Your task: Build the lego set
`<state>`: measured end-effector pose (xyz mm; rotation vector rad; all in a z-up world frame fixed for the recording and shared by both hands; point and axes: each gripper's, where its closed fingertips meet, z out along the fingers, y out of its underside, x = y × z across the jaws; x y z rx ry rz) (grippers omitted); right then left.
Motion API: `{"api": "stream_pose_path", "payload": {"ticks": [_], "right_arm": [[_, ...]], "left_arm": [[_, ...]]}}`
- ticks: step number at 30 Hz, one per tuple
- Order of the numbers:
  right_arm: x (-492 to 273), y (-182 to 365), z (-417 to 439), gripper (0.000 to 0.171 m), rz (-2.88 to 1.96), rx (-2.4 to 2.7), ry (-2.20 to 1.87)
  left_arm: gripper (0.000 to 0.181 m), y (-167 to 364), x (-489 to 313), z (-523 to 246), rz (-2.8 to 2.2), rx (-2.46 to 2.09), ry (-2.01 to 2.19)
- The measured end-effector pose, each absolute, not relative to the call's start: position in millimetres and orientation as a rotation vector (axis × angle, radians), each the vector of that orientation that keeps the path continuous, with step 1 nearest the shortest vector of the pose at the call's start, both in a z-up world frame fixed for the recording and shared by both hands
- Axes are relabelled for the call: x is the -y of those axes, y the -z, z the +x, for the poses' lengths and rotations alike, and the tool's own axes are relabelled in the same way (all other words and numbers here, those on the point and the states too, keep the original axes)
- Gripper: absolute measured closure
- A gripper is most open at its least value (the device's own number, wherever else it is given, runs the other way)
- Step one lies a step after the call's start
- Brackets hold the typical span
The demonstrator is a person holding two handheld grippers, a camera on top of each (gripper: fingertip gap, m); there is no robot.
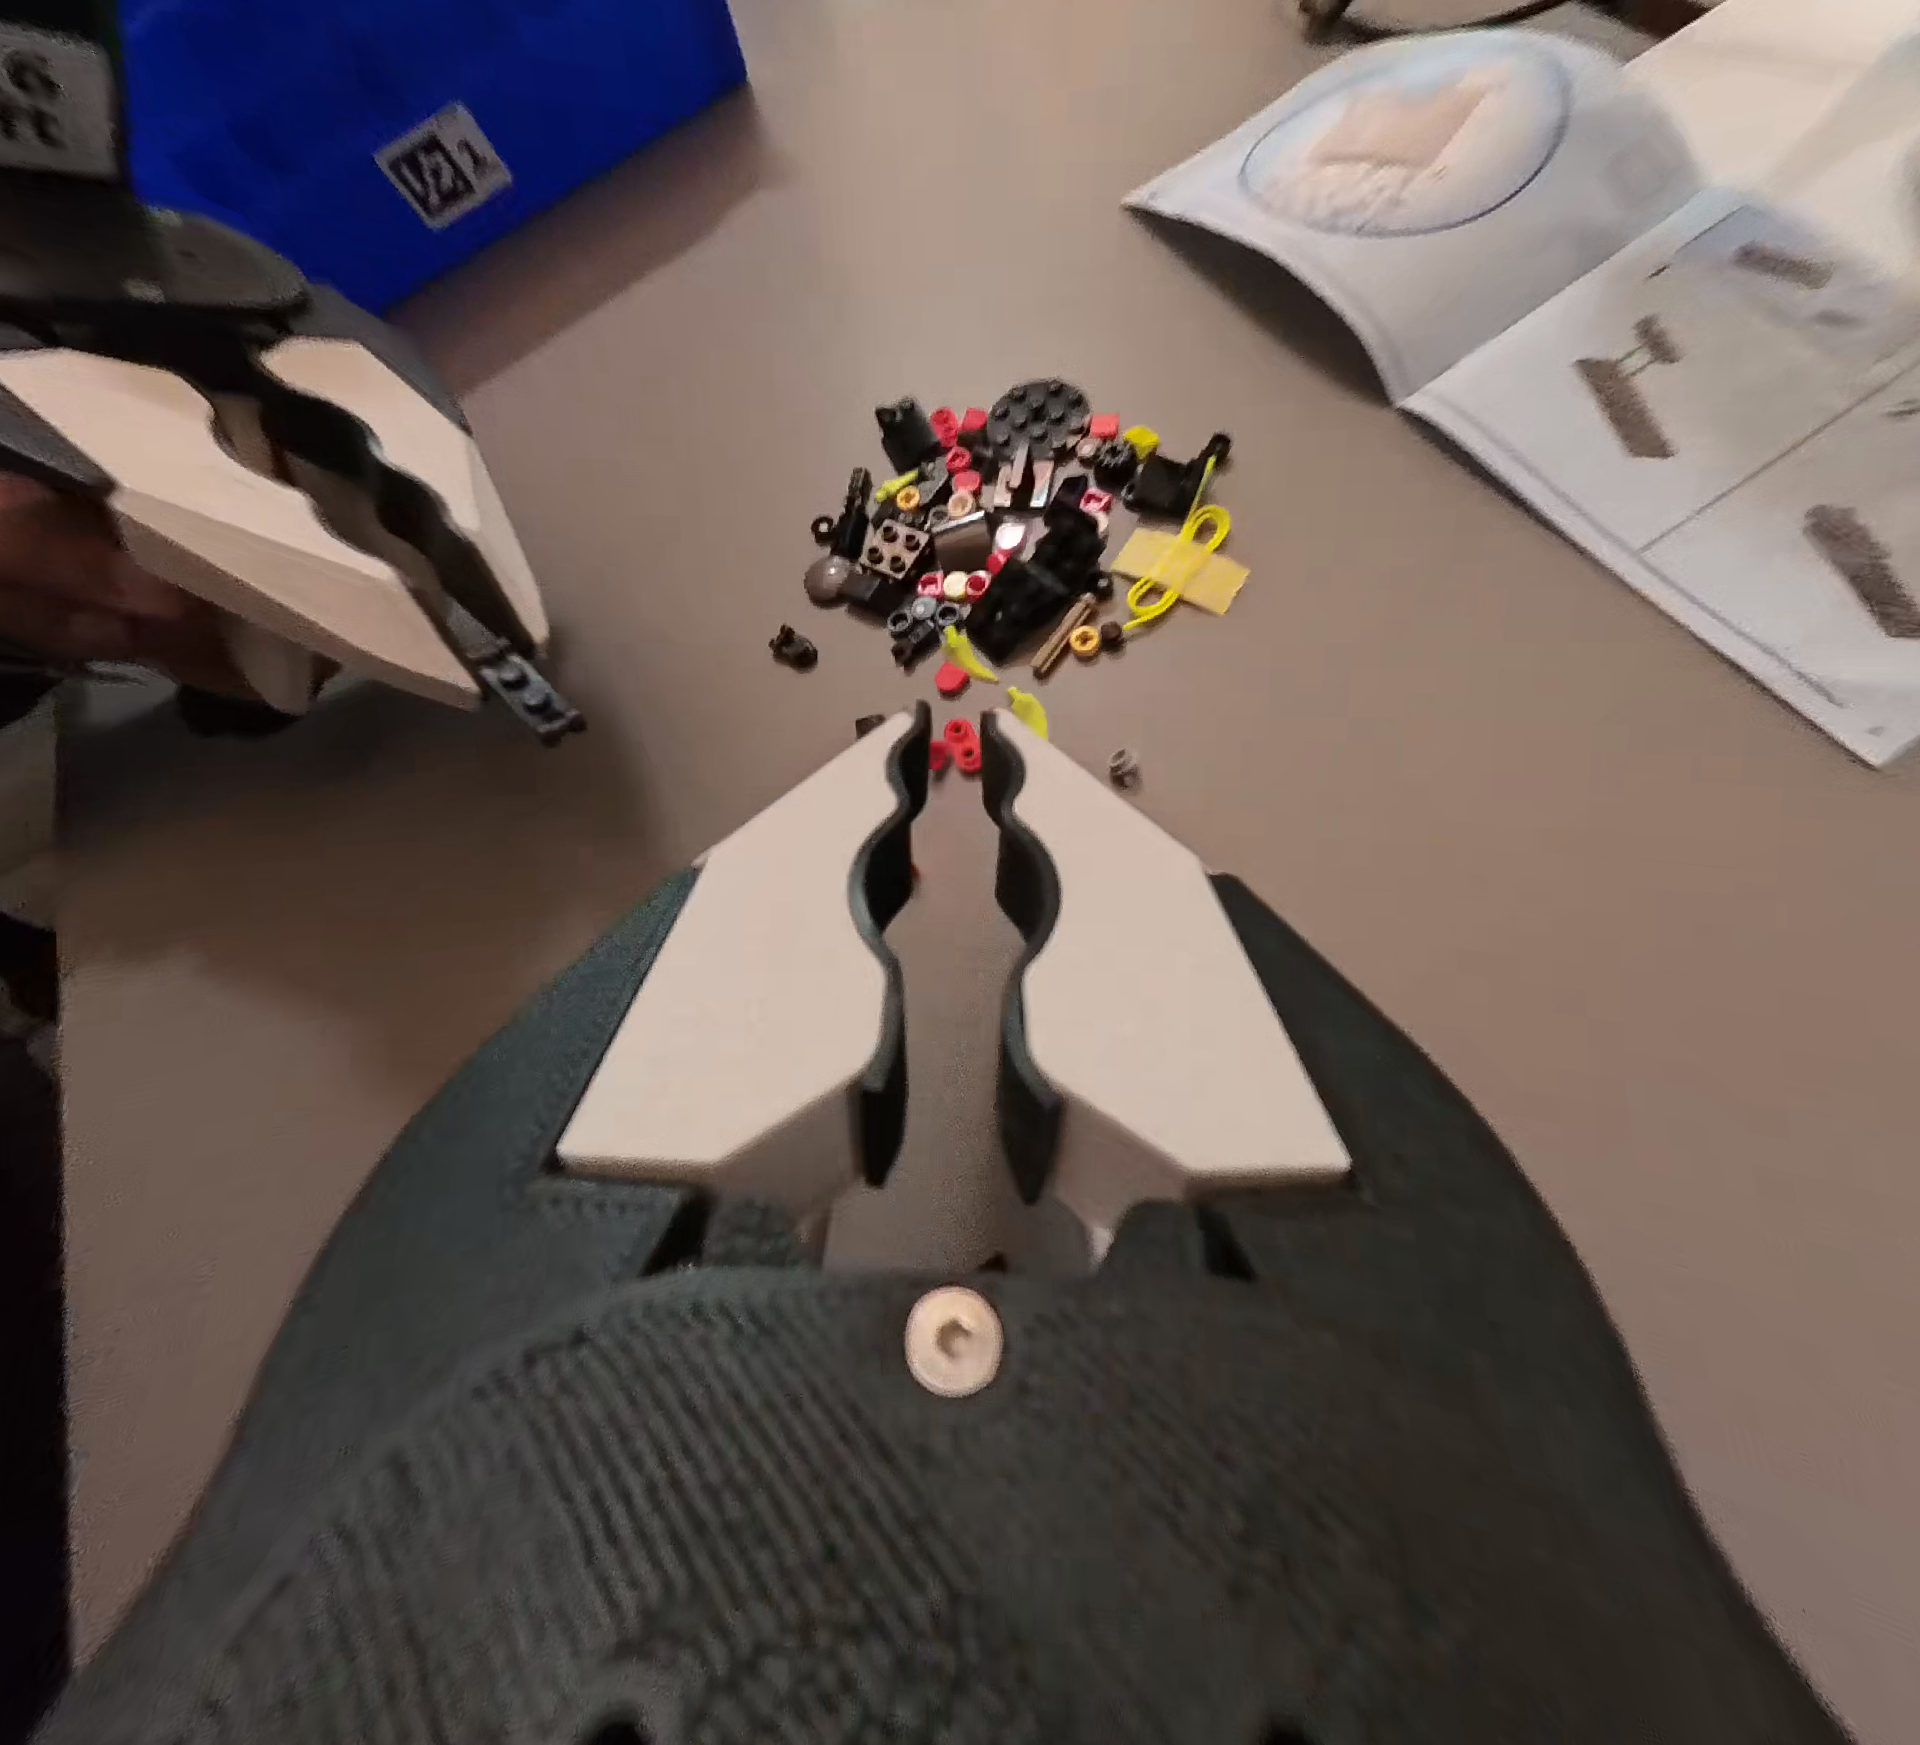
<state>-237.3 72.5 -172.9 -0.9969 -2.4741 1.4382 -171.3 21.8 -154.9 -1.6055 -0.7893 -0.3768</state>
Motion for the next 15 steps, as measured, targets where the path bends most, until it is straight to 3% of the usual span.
{"api": "stream_pose_path", "payload": {"ticks": [8,15], "right_arm": [[-56.2,124.1,-160.1,0.143,-0.815,2.396,-1.788],[-54.4,138.5,-132.5,0.142,-0.324,2.358,-1.442]], "left_arm": [[0.175,145.4,-30.2,-154.6,-1.603,0.692,0.439],[0.175,141.0,-44.5,-130.5,-1.552,0.659,0.674]]}}
